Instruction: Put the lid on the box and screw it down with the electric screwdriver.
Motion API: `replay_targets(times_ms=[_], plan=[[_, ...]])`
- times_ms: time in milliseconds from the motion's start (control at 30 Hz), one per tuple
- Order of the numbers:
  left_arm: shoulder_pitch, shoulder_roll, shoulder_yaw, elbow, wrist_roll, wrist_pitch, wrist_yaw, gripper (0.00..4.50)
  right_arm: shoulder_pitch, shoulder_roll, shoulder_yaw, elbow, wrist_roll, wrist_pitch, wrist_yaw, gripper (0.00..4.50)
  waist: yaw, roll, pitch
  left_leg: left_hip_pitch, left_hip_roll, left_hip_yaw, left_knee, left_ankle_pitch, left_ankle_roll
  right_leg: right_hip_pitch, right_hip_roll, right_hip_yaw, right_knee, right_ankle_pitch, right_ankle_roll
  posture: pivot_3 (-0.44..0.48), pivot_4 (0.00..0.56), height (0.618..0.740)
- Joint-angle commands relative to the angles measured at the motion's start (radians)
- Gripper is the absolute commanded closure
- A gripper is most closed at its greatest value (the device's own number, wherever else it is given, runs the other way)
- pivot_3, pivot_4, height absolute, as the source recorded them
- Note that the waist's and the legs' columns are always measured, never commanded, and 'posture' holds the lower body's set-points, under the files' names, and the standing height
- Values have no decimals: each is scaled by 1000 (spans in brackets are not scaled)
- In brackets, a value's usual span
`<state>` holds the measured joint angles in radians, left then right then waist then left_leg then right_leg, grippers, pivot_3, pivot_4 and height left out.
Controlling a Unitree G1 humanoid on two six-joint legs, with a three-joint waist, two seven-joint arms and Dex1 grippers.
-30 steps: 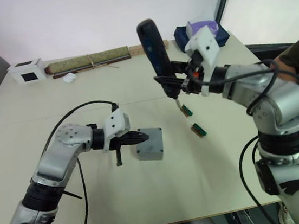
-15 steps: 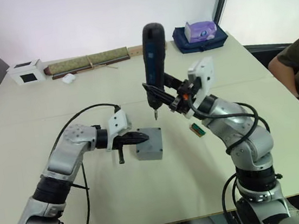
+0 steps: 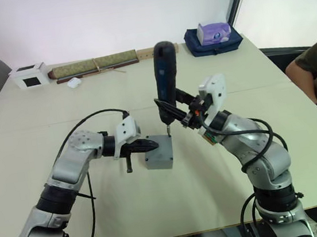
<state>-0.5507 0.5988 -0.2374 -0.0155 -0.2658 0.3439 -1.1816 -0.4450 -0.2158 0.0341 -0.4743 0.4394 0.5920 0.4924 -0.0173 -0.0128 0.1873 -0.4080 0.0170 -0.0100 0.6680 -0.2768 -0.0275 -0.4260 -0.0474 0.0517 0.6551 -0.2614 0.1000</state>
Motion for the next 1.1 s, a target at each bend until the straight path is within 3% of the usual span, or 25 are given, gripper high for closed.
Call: replay_targets(times_ms=[33,1100], plan=[[2,10,-15,6,19,2,-9,4500,-2,1,-3,-50,23,-43,4,2993,0,0,0,0,0,0,0,0,0,0,0,0,0,0,0,0,150,740],[48,22,-28,-58,23,29,-1,4500,31,-41,21,87,-43,-197,35,2993,1,0,-1,3,0,0,0,0,0,3,0,0,0,0,0,0,150,740]])
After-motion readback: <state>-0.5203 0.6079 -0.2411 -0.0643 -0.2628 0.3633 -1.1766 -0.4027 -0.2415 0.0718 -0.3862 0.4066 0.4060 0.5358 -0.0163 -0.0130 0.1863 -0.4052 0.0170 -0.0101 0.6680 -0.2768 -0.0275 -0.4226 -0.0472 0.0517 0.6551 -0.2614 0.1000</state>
